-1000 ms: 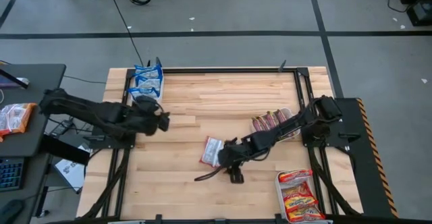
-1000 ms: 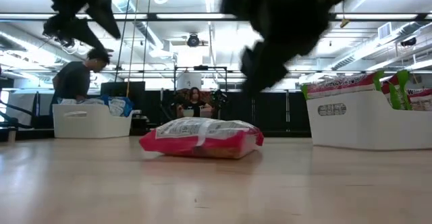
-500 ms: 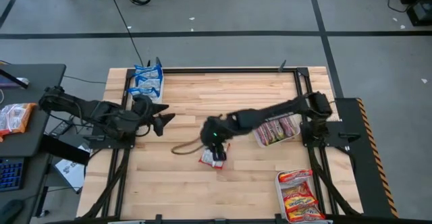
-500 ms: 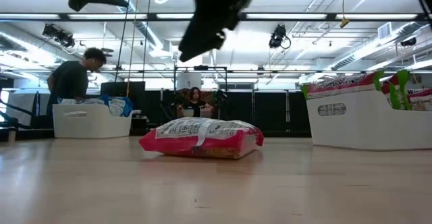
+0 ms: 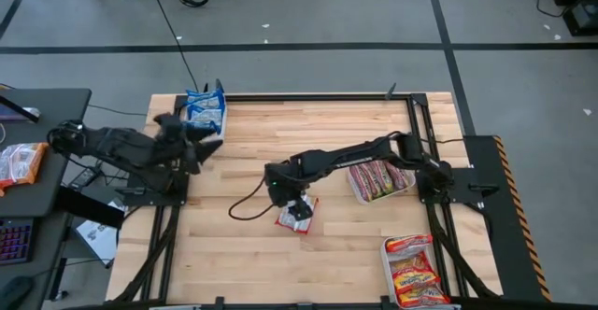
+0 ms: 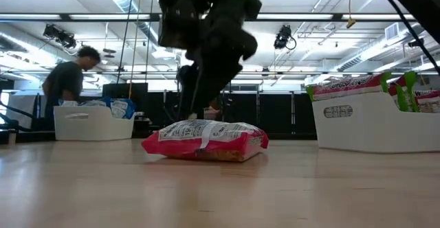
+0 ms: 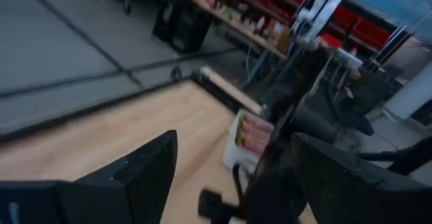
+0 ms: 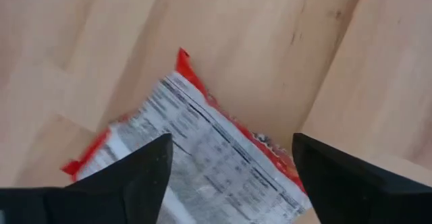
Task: Sort Maruchan noodles
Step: Put the orange noodle pack into the bottom white bin
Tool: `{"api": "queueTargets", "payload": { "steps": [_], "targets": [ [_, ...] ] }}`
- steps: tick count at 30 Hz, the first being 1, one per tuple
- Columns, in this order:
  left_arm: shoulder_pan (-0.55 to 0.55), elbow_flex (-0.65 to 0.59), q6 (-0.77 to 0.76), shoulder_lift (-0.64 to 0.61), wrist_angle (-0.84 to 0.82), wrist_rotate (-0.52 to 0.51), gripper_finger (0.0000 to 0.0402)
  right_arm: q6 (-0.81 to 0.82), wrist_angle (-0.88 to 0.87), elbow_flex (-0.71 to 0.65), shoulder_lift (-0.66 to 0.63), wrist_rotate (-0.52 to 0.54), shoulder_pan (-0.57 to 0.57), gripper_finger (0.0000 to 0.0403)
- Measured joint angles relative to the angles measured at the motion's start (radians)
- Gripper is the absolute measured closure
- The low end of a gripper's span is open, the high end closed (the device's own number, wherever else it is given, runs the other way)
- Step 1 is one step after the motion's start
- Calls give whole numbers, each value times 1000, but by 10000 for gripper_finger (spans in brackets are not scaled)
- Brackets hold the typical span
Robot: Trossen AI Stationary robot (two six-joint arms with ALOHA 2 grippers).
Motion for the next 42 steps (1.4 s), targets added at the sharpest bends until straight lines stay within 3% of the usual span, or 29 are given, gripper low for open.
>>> {"api": "queueTargets", "payload": {
  "steps": [4,8,12,16,26,33,42],
  "targets": [
    [0,9,83,-32,38,-51,111,-42,-4,1,37,-37,-25,79],
    [0,9,100,-40,59,-81,111,-64,-26,1,84,-90,-51,87],
    [0,9,96,-30,58,-82,111,-61,-43,4,109,-160,-71,112],
    [0,9,92,-29,58,-82,111,-65,-56,3,109,-161,-77,158],
    [0,9,66,-24,62,-44,111,12,-77,-1,51,-16,-10,377],
    [0,9,68,3,60,19,111,213,-70,-2,-101,163,95,384],
    [0,8,93,76,64,93,111,657,-160,0,-366,397,348,385]
  ]
}}
